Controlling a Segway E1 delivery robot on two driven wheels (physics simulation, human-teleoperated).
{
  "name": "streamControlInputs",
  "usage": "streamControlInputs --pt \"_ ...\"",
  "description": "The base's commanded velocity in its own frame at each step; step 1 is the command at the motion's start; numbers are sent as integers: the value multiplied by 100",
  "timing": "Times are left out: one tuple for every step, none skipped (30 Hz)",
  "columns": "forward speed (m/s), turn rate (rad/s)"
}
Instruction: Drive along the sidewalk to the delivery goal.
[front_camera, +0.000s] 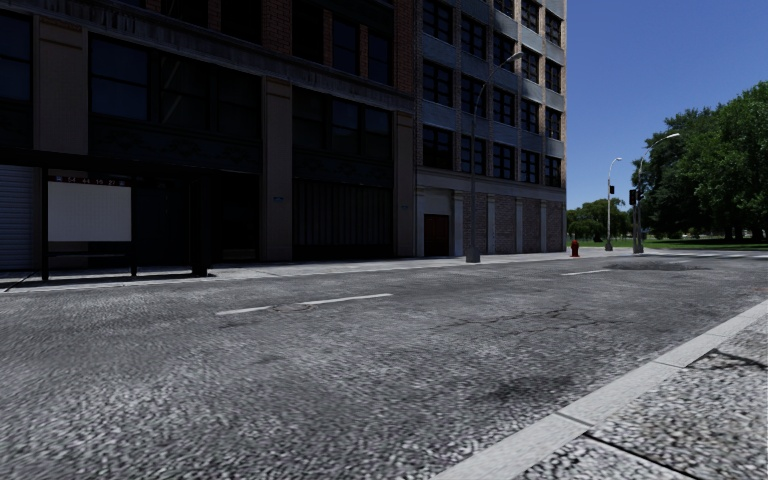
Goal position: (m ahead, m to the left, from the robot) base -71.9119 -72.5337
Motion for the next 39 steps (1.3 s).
streamControlInputs --pt "0 0" --pt "0 0" --pt "0 0" --pt "0 0" --pt "0 0" --pt "0 0" --pt "0 0" --pt "0 0" --pt "0 0" --pt "0 0" --pt "0 0" --pt "0 0" --pt "0 0" --pt "0 0" --pt "0 0" --pt "0 0" --pt "0 0" --pt "0 0" --pt "0 0" --pt "0 0" --pt "0 0" --pt "0 0" --pt "0 0" --pt "0 0" --pt "0 0" --pt "0 0" --pt "0 0" --pt "0 0" --pt "0 0" --pt "0 0" --pt "0 -13" --pt "0 -13" --pt "16 -36" --pt "40 -53" --pt "58 -67" --pt "58 -67" --pt "82 -77" --pt "94 -81" --pt "110 -82"
